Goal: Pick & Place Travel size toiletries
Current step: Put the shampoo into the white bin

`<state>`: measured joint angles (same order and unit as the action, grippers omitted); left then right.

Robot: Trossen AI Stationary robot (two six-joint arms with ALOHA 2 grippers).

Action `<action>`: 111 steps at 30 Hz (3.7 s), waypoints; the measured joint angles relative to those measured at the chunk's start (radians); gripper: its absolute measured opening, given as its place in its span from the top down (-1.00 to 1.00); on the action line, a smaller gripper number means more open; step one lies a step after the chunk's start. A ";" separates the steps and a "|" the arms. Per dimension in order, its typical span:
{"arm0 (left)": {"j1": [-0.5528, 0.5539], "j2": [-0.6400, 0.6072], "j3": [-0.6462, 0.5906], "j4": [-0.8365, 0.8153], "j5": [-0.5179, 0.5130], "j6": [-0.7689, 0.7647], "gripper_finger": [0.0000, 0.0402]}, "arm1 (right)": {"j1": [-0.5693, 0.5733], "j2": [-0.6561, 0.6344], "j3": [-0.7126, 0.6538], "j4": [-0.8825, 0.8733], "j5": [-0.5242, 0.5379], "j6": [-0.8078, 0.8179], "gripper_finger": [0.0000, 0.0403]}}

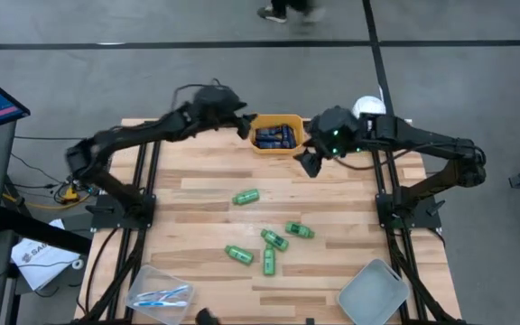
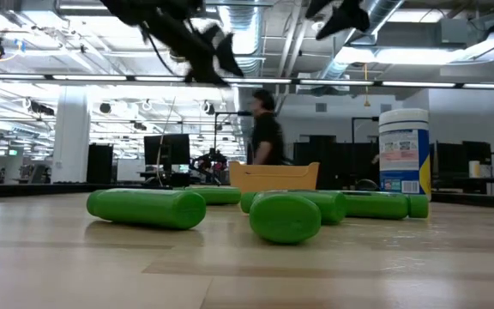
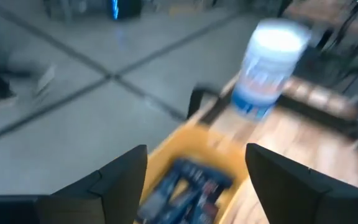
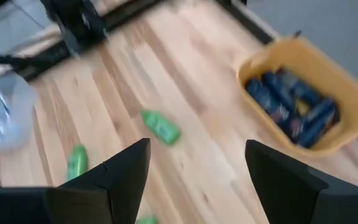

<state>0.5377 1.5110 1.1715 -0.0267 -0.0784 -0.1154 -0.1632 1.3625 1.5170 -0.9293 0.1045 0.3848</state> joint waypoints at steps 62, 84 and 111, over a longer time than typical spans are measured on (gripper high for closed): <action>-0.196 -0.984 -0.476 0.003 0.111 -0.229 -0.08 | 0.396 0.462 -0.492 0.199 -0.123 0.151 0.17; -0.200 -1.040 -0.586 -0.014 0.227 -0.270 -0.08 | 0.481 0.223 -0.374 0.017 -0.133 0.395 0.59; -0.200 -1.164 -0.678 -0.014 0.234 -0.207 -0.08 | 1.215 0.115 -0.375 0.072 -0.139 1.656 0.59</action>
<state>0.3378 0.3468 0.4940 -0.0409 0.1556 -0.3222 1.0515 1.4777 1.1419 -0.8577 -0.0347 2.0413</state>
